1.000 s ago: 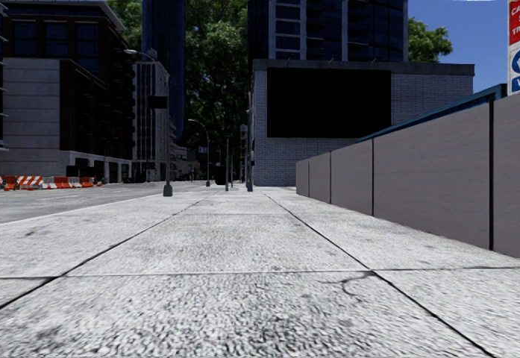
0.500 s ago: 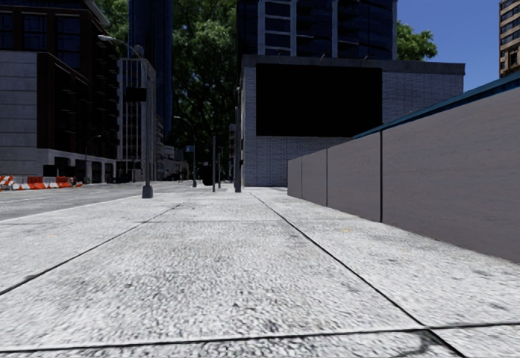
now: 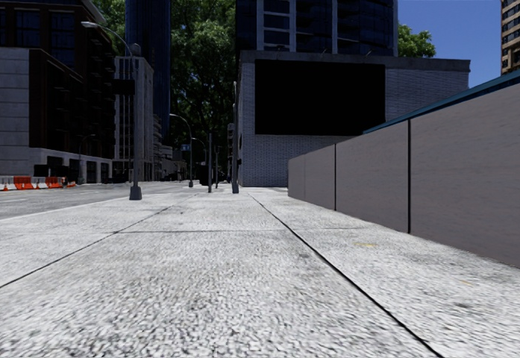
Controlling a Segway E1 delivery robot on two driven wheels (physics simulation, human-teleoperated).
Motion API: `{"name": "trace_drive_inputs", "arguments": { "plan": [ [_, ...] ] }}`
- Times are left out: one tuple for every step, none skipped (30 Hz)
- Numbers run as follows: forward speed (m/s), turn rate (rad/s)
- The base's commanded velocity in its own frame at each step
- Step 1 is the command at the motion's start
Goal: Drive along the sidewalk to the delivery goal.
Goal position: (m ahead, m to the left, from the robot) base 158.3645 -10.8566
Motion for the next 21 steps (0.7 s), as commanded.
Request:
{"name": "trace_drive_inputs", "arguments": {
  "plan": [
    [2.0, 0.0],
    [2.0, 0.0],
    [2.0, 0.0],
    [2.0, 0.0],
    [2.0, 0.0],
    [2.0, 0.0],
    [2.0, 0.0],
    [2.0, 0.0],
    [2.0, 0.0],
    [2.0, 0.0],
    [2.0, 0.0],
    [2.0, 0.0],
    [2.0, 0.0],
    [2.0, 0.0],
    [2.0, 0.0],
    [2.0, 0.0],
    [2.0, 0.0],
    [2.0, 0.0],
    [2.0, 0.0],
    [2.0, 0.0],
    [2.0, 0.0]
  ]
}}
